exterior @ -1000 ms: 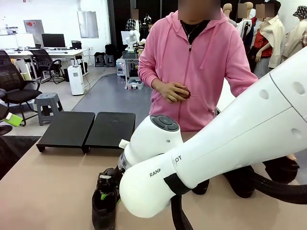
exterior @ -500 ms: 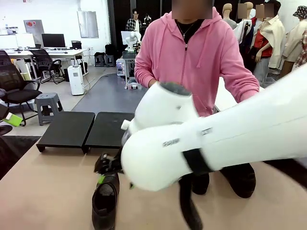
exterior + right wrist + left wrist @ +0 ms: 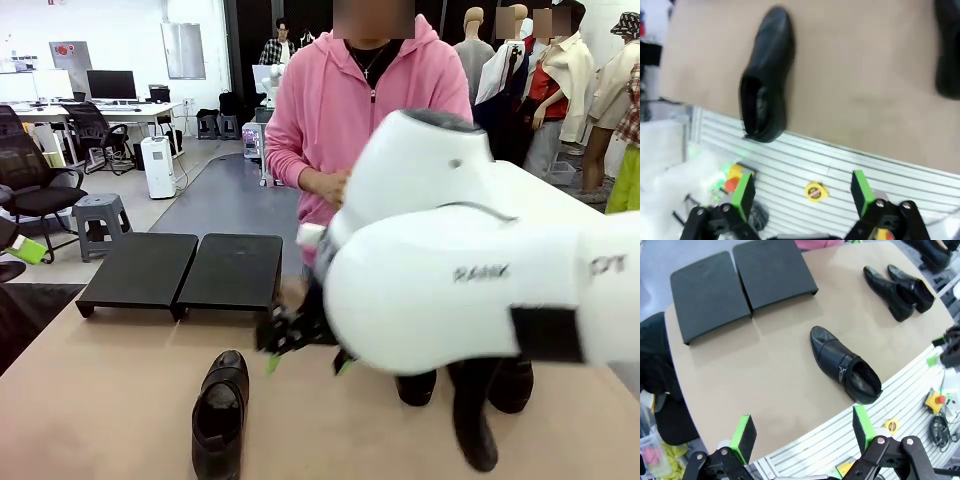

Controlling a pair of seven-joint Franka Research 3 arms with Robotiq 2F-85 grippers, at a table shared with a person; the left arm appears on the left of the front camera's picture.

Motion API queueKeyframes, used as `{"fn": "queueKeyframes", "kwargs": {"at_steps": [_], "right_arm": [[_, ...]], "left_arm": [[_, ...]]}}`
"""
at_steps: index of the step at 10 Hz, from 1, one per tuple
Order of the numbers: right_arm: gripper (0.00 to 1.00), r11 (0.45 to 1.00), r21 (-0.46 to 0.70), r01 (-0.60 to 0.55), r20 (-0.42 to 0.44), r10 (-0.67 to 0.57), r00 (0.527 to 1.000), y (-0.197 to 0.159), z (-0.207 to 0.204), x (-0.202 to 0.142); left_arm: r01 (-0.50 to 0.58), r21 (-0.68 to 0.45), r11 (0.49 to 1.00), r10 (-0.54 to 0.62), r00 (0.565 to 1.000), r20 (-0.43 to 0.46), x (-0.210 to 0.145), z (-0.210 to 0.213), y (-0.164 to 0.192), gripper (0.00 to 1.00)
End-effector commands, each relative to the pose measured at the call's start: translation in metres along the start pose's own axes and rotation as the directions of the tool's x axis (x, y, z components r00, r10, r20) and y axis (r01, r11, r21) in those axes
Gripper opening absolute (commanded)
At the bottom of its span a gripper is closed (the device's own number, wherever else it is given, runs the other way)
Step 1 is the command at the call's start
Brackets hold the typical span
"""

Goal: Organize the shoes by placing them on the stand.
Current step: Pick up one Shoe and place it in the middle of the table.

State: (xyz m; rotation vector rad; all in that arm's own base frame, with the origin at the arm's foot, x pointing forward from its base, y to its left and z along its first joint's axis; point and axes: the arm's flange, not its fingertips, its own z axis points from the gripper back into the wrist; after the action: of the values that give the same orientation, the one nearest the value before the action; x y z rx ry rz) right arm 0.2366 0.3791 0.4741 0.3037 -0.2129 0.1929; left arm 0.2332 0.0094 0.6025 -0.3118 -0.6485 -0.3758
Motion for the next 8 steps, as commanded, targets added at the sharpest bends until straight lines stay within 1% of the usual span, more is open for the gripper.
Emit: {"fn": "queueKeyframes", "kwargs": {"at_steps": [1,2,3,5,6,7,8], "right_arm": [[1.00,0.993,-0.033,-0.110,0.029,0.111,0.993,0.027,-0.011,0.007],[1.00,0.998,-0.036,-0.045,0.030,0.046,0.998,-0.002,0.010,0.012],[1.00,0.999,-0.034,0.039,0.027,-0.038,0.999,-0.037,0.035,0.010],[1.00,0.992,0.031,0.120,-0.009,-0.120,0.993,-0.105,0.095,-0.007],[1.00,0.981,0.052,0.189,-0.018,-0.189,0.982,-0.151,0.137,-0.011],[1.00,0.961,0.128,0.246,-0.030,-0.244,0.969,-0.196,0.180,-0.015],[1.00,0.928,0.152,0.340,-0.015,-0.341,0.940,-0.244,0.216,-0.019]], "left_arm": [[0.008,-0.016,1.000,-0.008,1.000,0.002,-0.001,0.000,0.000,1.00],[0.008,-0.016,1.000,-0.008,1.000,0.002,-0.001,0.000,0.000,1.00],[0.008,-0.016,1.000,-0.008,1.000,0.002,-0.001,0.000,0.000,1.00],[0.008,-0.016,1.000,-0.008,1.000,0.002,-0.001,0.000,0.000,1.00],[0.008,-0.016,1.000,-0.008,1.000,0.002,-0.001,0.000,0.000,1.00],[0.008,-0.016,1.000,-0.008,1.000,0.002,-0.001,0.000,0.000,1.00],[0.008,-0.016,1.000,-0.008,1.000,0.002,-0.001,0.000,0.000,1.00]]}}
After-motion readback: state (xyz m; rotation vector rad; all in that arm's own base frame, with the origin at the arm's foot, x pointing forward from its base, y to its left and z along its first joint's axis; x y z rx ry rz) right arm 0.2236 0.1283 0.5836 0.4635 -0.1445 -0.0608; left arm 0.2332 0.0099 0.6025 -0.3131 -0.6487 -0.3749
